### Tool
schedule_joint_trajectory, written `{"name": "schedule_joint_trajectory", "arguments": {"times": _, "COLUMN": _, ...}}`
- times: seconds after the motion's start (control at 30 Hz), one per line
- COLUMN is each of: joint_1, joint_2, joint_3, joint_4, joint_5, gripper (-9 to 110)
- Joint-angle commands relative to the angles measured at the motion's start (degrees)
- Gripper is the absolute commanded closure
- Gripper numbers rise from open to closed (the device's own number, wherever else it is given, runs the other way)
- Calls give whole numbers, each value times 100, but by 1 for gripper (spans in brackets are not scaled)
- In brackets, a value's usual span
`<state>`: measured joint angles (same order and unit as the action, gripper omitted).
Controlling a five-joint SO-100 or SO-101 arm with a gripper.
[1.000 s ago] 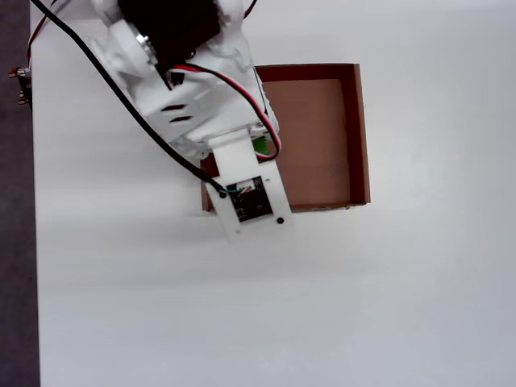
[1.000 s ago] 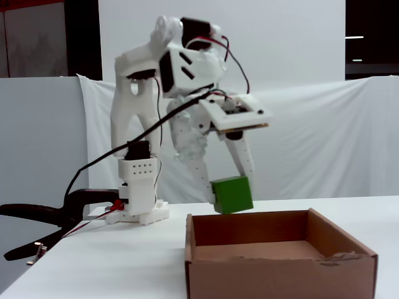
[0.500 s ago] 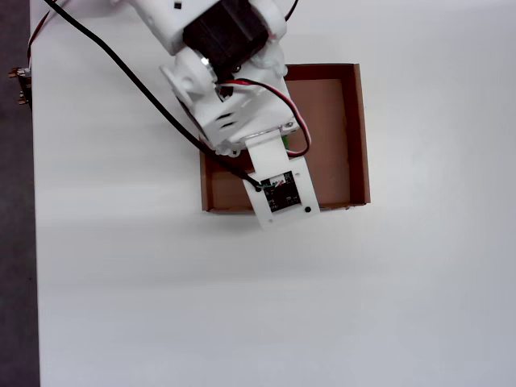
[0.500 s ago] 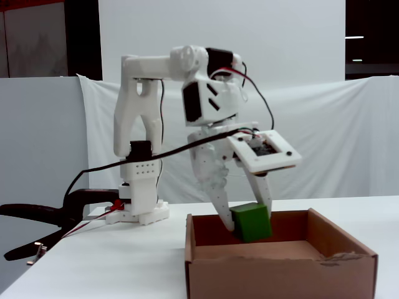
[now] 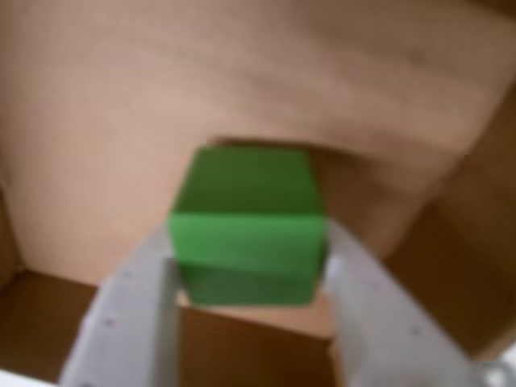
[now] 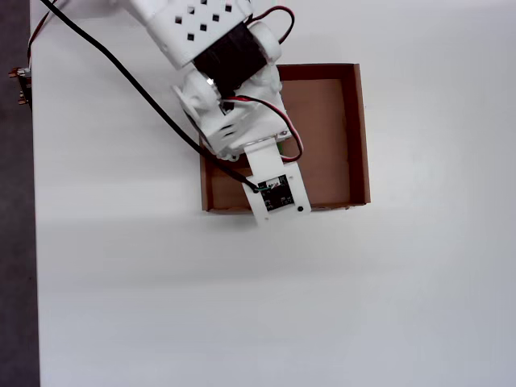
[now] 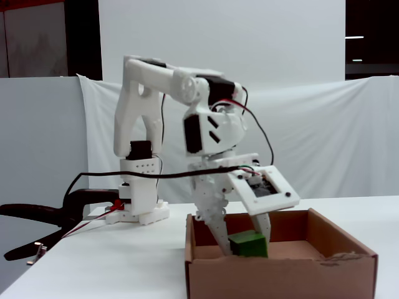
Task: Grasp a green cube and put it in a box.
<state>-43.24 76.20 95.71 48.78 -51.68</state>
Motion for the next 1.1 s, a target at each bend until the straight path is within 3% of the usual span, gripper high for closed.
{"name": "schedule_joint_trajectory", "arguments": {"times": 0.0, "joint_1": -53, "joint_2": 35, "joint_3": -26, "joint_4": -70, "joint_5": 9, "gripper": 86}}
{"name": "schedule_joint_trajectory", "arguments": {"times": 1.07, "joint_1": 141, "joint_2": -44, "joint_3": -756, "joint_4": 483, "joint_5": 26, "gripper": 70}}
